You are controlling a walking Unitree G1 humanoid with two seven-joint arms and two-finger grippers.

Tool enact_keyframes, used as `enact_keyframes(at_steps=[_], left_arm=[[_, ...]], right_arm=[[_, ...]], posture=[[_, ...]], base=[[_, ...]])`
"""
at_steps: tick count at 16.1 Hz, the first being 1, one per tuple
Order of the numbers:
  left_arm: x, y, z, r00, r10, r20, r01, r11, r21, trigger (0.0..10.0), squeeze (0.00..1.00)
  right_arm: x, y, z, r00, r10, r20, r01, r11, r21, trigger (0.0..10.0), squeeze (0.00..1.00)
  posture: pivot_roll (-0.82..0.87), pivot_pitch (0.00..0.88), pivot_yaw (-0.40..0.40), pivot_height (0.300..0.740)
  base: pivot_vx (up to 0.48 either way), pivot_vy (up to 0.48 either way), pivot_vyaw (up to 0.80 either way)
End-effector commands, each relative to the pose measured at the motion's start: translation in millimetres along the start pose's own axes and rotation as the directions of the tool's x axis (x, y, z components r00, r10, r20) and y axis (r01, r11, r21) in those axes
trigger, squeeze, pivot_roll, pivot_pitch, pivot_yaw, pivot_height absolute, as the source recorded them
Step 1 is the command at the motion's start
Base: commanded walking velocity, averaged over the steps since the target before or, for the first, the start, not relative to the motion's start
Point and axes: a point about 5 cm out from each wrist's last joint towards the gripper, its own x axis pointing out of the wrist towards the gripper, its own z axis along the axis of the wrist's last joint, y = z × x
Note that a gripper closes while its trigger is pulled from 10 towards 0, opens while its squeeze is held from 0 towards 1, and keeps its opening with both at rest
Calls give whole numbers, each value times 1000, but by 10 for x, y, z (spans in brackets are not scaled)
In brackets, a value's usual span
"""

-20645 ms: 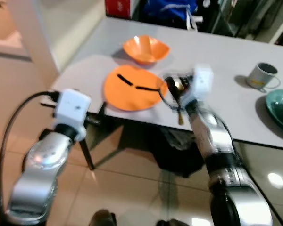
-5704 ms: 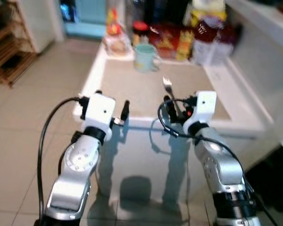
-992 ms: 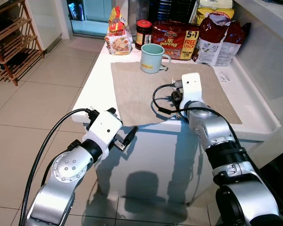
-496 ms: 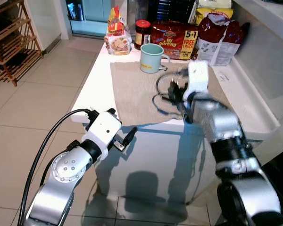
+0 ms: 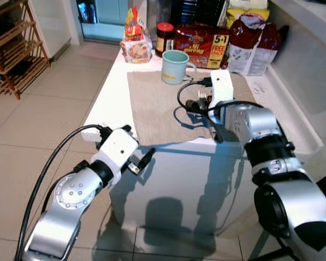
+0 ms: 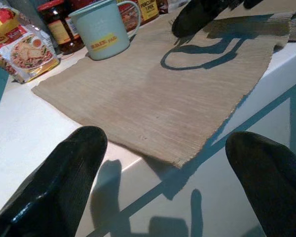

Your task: Setting the table

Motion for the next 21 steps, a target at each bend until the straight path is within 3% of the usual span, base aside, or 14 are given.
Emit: enact_keyframes(at_steps=[1, 4, 7, 8, 11, 14, 16, 18, 19, 21], left_arm=[[-4, 5, 28, 1000, -10, 11, 10, 1000, 8, 10000, 0], [32, 30, 8, 1000, -5, 10, 5, 999, 44, 10000, 0], [235, 212, 218, 987, 102, 121, -102, 995, -4, 10000, 0], [369, 253, 379, 976, 103, 190, -95, 994, -52, 10000, 0], [568, 211, 439, 975, 40, 219, -32, 999, -41, 10000, 0], [809, 205, 348, 988, -26, 152, 20, 999, 42, 10000, 0], [1030, 505, 190, 992, 122, 13, -123, 983, 140, 10000, 0], [1098, 644, 143, 988, 150, -36, -142, 974, 179, 10000, 0], [1115, 648, 99, 990, 130, -60, -115, 971, 211, 10000, 0], [1130, 611, 44, 994, 84, -72, -68, 977, 201, 10000, 0]], right_arm=[[-35, -31, 108, 1000, -12, 12, 12, 1000, -15, 10000, 0], [-103, -202, 148, 999, -34, -9, 34, 999, -23, 10000, 0], [-141, -336, 93, 998, -59, -24, 58, 998, -11, 10000, 0], [-168, -401, 79, 997, -75, -17, 75, 997, 17, 10000, 0], [-206, -439, 54, 996, -80, -23, 81, 996, 23, 10000, 0], [-251, -477, 37, 996, -86, -30, 86, 996, 17, 10000, 0], [-288, -491, 37, 996, -88, -28, 88, 996, 8, 10000, 0], [-309, -497, 29, 995, -92, -28, 92, 996, 5, 10000, 0], [-321, -499, 24, 995, -95, -28, 95, 995, 5, 10000, 0], [-335, -504, 32, 995, -98, -26, 99, 995, 8, 10000, 0]], posture=[[109, 0, -78, 740], [102, 0, -82, 740], [103, 0, -86, 740], [100, 0, -83, 740], [80, 0, -75, 740], [61, 0, -74, 740], [44, 0, -64, 740], [32, 0, -51, 740], [30, 0, -48, 740], [26, 0, -48, 740]], base=[[0, 0, 0], [0, 0, 0], [0, 0, 0], [0, 0, 0], [0, 0, 0], [0, 0, 0], [0, 0, 0], [0, 0, 0], [0, 0, 0], [0, 0, 0]])
